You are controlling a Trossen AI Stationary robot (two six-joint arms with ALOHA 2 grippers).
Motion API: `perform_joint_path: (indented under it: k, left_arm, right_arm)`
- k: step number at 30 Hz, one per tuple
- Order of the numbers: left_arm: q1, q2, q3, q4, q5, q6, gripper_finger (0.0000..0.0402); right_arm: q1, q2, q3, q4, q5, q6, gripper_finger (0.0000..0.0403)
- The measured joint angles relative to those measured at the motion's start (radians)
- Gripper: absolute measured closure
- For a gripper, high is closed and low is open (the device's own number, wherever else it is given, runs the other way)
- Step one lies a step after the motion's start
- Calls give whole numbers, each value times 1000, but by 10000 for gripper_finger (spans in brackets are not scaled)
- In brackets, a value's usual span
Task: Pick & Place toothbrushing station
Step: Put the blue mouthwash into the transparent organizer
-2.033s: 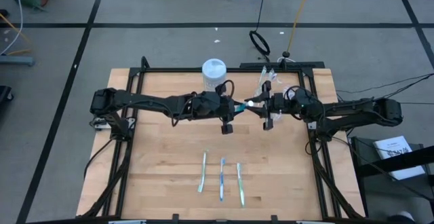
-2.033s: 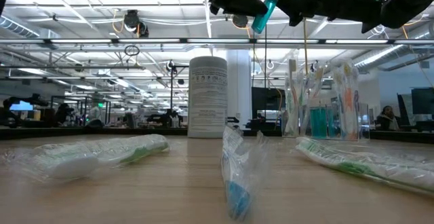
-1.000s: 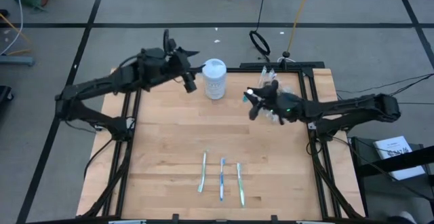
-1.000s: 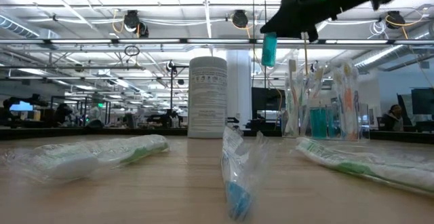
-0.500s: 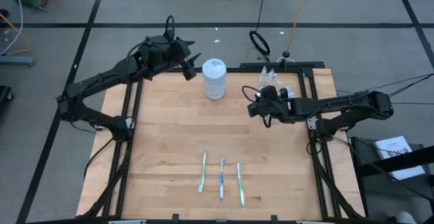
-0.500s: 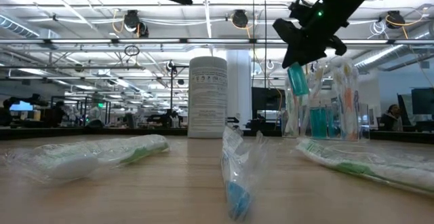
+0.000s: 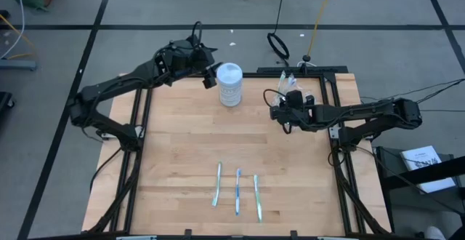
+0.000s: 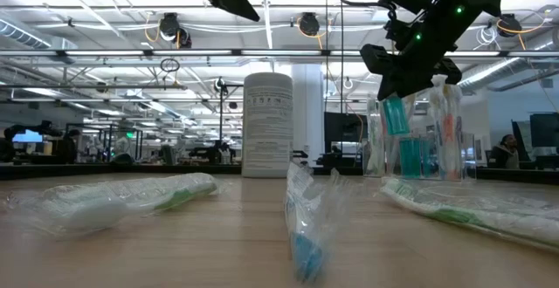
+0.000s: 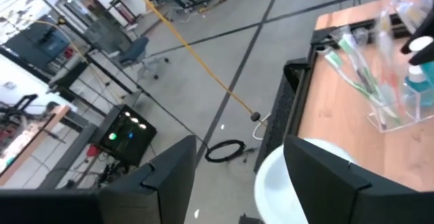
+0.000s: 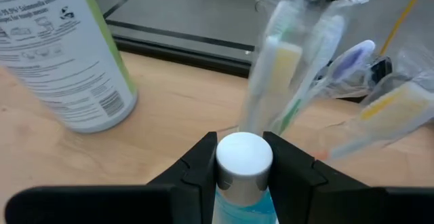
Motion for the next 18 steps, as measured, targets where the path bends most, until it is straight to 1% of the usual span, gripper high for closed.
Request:
perform_joint_path:
  k: [6,13,18]
  left_arm:
    - [3,15,0,43,20,0,174]
    - [15,33,0,55,33,-1,174]
    - [17,42,0,55,39,-6,174]
  right_arm:
    - [0,-22,-2,-12,-9,-17,309]
    - [5,-25,0,-106,-33,86,309]
    - [8,-24,0,-107,-56,87,309]
